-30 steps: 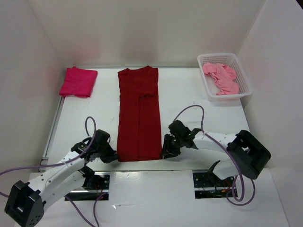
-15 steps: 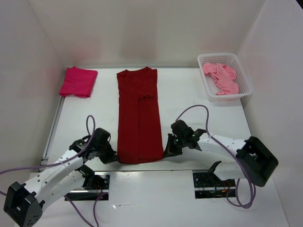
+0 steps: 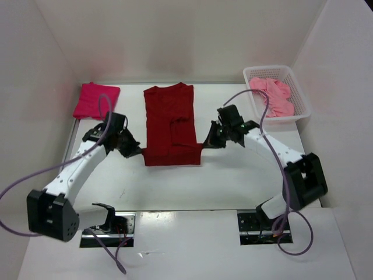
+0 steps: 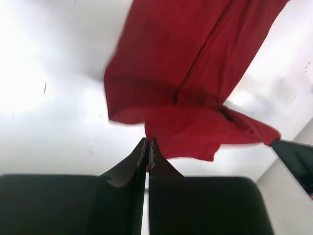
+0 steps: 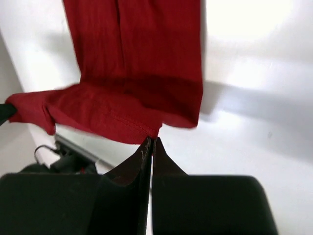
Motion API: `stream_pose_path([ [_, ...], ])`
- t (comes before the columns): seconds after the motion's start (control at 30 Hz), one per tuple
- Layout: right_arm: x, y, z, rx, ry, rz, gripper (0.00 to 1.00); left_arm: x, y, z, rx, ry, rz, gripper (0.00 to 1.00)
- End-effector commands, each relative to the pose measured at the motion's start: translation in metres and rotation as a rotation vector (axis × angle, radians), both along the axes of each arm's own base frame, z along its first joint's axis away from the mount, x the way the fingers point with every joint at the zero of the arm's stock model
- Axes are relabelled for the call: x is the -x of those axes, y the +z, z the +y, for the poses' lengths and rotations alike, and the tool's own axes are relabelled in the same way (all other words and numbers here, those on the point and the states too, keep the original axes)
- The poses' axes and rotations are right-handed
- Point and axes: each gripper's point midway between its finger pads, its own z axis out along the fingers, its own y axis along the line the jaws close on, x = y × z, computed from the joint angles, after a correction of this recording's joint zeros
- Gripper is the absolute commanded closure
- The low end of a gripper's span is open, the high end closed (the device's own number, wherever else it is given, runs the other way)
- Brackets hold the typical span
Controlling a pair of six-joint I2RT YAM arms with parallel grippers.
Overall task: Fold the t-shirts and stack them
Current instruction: Fold the folded rectangular tshirt in 1/3 of the way
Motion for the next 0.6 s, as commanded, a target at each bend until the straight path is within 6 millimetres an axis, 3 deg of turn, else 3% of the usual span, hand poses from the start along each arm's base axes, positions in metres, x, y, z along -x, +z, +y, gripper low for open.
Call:
stream_pose_path([
  [0.0,-0.049,-0.002,-0.001,0.08,0.028,-0.069,1.0,-0.058,0.016,0.008,-0.063,-0.052,-0.148,0.97],
  [0.07,-0.072,-0.007,0.001,0.1,0.03,-0.085,1.0,-0.086,0.021,0.016,-0.092,-0.02,-0.213,0.96],
  [0.1,-0.095,0.005,0.004,0.09,0.01,-0.128,1.0,-0.097,0.013,0.018,-0.096,-0.011,-0.198,0.96],
  [0.13,-0.104,-0.013,0.007,0.111,0.023,-0.099,1.0,-0.111,0.021,0.021,-0.1,-0.007,-0.23,0.96],
  [0.17,-0.116,-0.016,0.003,0.125,0.014,-0.107,1.0,-0.123,0.023,0.023,-0.123,-0.007,-0.256,0.96],
  [0.2,-0.136,-0.003,0.004,0.111,-0.004,-0.143,1.0,-0.133,0.013,0.027,-0.155,-0.002,-0.239,0.96],
  [0.23,-0.144,-0.019,0.008,0.119,0.01,-0.118,1.0,-0.14,0.012,0.027,-0.166,-0.018,-0.247,0.96],
  [0.27,-0.154,-0.02,0.006,0.122,0.007,-0.129,1.0,-0.152,0.02,0.029,-0.164,-0.005,-0.27,0.96],
  [0.3,-0.173,-0.006,0.006,0.108,-0.009,-0.168,1.0,-0.162,0.011,0.03,-0.182,-0.012,-0.263,0.96],
  [0.37,-0.186,-0.015,0.004,0.112,-0.022,-0.161,1.0,-0.176,0.011,0.029,-0.187,-0.02,-0.286,0.94],
  [0.43,-0.201,-0.009,0.001,0.107,-0.037,-0.177,1.0,-0.191,0.004,0.027,-0.193,-0.028,-0.28,0.94],
  [0.47,-0.206,-0.019,-0.002,0.107,-0.042,-0.159,1.0,-0.198,-0.008,0.026,-0.201,-0.038,-0.261,0.94],
  [0.53,-0.213,-0.02,-0.001,0.118,-0.026,-0.165,1.0,-0.208,-0.013,0.025,-0.201,-0.039,-0.256,0.93],
  [0.57,-0.216,-0.024,0.0,0.119,-0.026,-0.162,1.0,-0.211,-0.025,0.026,-0.213,-0.035,-0.23,0.93],
])
